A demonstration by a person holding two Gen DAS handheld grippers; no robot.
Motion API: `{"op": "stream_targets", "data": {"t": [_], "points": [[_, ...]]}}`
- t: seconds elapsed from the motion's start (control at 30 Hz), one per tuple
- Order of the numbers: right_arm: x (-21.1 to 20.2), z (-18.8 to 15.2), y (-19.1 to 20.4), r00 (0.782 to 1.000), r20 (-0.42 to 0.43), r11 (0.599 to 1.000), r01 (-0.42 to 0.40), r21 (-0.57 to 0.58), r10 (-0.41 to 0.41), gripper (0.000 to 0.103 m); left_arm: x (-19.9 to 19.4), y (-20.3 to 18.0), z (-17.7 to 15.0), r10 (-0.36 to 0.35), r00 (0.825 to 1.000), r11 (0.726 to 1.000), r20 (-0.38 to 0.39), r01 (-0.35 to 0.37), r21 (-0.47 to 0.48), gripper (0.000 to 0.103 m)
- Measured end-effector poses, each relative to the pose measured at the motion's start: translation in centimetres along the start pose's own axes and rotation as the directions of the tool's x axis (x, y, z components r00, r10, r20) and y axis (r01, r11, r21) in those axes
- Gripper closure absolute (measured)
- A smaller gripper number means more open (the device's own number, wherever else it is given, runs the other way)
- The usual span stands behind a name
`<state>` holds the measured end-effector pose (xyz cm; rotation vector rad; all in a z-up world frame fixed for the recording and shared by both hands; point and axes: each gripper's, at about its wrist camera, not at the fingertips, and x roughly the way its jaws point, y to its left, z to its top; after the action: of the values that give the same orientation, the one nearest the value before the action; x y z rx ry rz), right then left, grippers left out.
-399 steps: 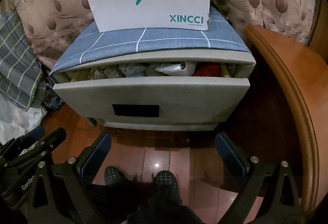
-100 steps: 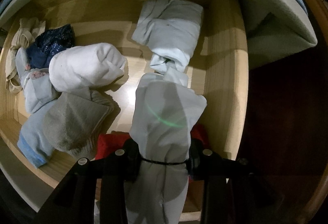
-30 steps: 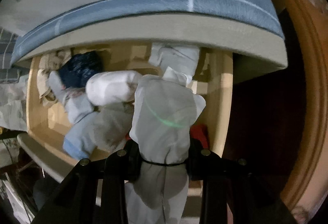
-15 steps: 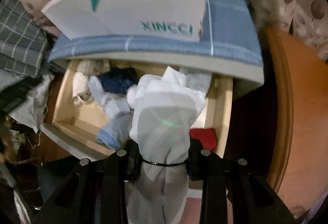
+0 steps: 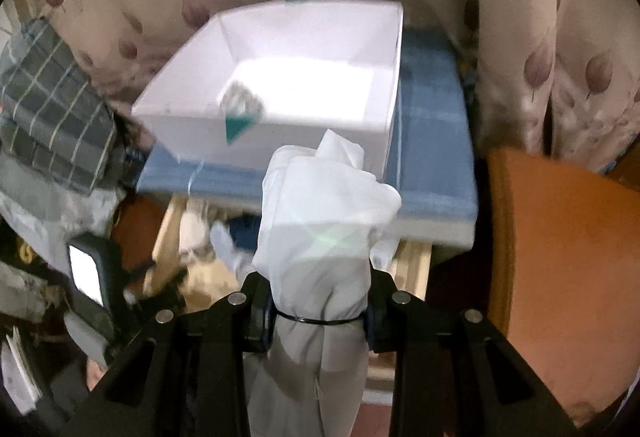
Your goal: Take underwear out of drawer
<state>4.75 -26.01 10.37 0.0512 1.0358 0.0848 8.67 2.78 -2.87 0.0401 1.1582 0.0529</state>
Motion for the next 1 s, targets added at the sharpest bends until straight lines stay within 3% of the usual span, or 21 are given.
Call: {"op": "stream_targets", "data": {"t": [0.3,0.4,0.57,0.8,1.0], "points": [[1.1,9.5,0.9,0.996,0.053,0.998,0.068,-0.013,-0.067,0.073,0.8,0.8,-0.2,-0.034,0.999,0.998,-0.008,0.033,-0.044,0.047],[3.2,12.9,0.9,0.998,0.017,0.999,0.054,-0.004,-0.053,0.073,1.1,1.4,-0.2,-0.05,0.998,0.996,-0.024,0.049,-0.073,0.047],[7.3,16.6,1.8,0.993,-0.042,0.993,0.11,-0.05,-0.112,0.072,0.8,1.9,-0.3,-0.058,0.998,0.993,-0.01,0.057,-0.106,0.047],[12.8,18.4,2.6,0.98,-0.124,0.982,0.14,-0.124,-0.155,0.071,1.0,2.1,-0.1,-0.075,0.997,0.991,-0.015,0.073,-0.113,0.047],[14.9,18.4,1.7,0.975,-0.147,0.983,0.155,-0.098,-0.168,0.064,1.1,2.3,-0.1,-0.089,0.996,0.988,-0.019,0.086,-0.127,0.047]]}}
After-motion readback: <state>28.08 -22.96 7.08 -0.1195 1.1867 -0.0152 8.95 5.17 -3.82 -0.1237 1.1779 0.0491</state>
